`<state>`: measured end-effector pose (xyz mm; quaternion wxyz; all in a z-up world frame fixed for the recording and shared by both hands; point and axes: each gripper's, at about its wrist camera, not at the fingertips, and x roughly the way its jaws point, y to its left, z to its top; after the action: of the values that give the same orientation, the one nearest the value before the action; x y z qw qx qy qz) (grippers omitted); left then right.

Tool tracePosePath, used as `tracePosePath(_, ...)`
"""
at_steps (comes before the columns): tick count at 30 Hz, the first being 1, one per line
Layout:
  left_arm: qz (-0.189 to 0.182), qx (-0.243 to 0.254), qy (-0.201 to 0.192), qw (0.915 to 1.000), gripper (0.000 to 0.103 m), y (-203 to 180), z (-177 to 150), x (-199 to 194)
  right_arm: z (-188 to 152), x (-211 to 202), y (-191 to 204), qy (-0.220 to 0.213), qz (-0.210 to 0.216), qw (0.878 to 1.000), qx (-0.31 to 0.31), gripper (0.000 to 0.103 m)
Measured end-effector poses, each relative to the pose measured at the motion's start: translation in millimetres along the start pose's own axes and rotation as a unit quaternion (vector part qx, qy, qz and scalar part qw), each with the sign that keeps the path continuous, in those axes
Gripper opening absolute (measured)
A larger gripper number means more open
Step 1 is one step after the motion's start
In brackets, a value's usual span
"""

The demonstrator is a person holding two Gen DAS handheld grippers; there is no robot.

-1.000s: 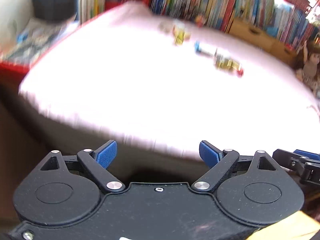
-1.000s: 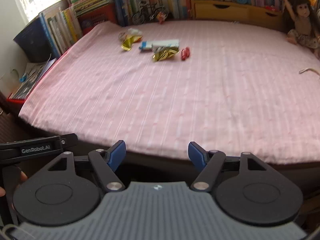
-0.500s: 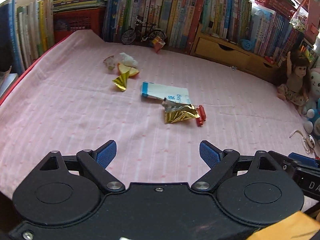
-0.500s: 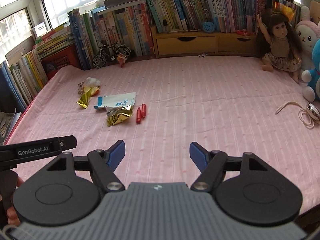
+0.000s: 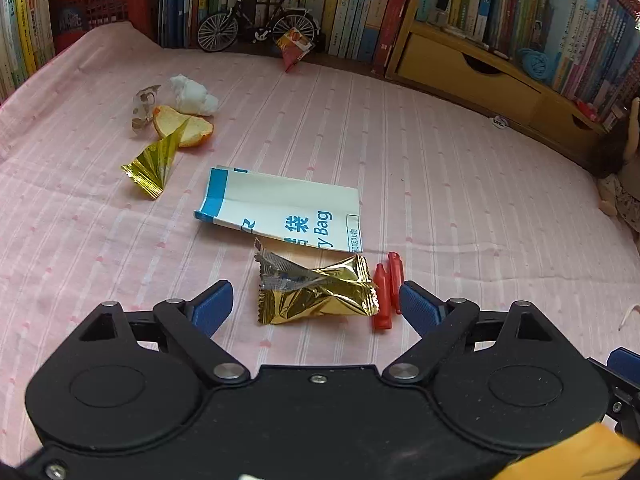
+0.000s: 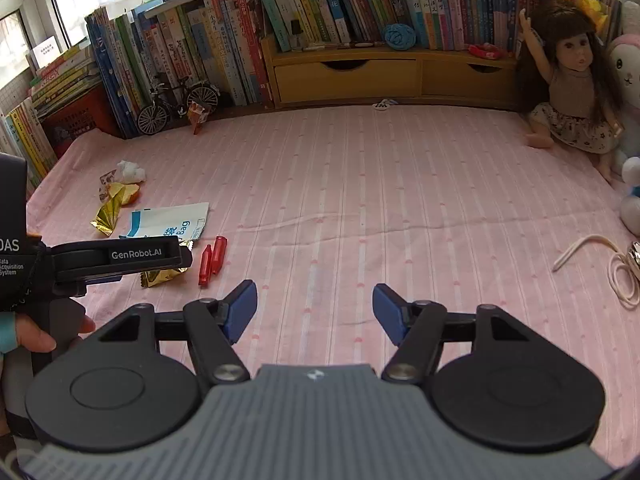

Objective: Collect trash
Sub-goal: 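Grasp the gold foil wrapper with the left gripper while the right reaches the red sticks, then grasp a red plastic stick with the right gripper while the left holds the gold wrapper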

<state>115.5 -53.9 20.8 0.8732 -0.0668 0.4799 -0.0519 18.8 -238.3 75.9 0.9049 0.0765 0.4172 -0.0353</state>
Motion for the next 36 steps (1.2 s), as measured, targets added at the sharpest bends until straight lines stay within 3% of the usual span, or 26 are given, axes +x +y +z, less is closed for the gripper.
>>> tracePosePath(1, 0.001, -0.002, 0.003, 1.0000, 0.085, 0, 2, 5, 3, 5, 0, 0.004, 0.003, 1.000, -0.005, 0.072)
tracePosePath(4, -0.009, -0.012, 0.009, 0.9998, 0.062, 3, 4, 15, 13, 20, 5, 0.016, 0.015, 0.999, -0.038, 0.064)
tracePosePath(8, -0.029, -0.013, -0.003, 0.9995, 0.054, 9, 7, 7, 24, 42, 25, 0.030, 0.037, 0.988, -0.149, 0.063)
tracePosePath(11, -0.024, 0.000, -0.014, 0.9996, 0.054, 12, 9, -2, 31, 58, 43, 0.037, 0.065, 0.966, -0.249, 0.065)
tracePosePath(16, -0.020, -0.019, -0.023, 0.9994, 0.054, 28, 12, -18, 35, 76, 69, 0.040, 0.111, 0.910, -0.398, 0.064)
tracePosePath(22, -0.006, -0.023, -0.035, 0.9991, 0.054, 43, 6, -35, 37, 99, 85, 0.065, 0.150, 0.856, -0.490, 0.065)
tracePosePath(26, 0.006, -0.037, -0.037, 0.9986, 0.054, 51, -4, -41, 38, 114, 90, 0.076, 0.163, 0.828, -0.531, 0.065)
tracePosePath(36, 0.029, -0.088, -0.036, 0.9951, 0.054, 60, -23, -43, 48, 133, 99, 0.088, 0.200, 0.781, -0.585, 0.067)
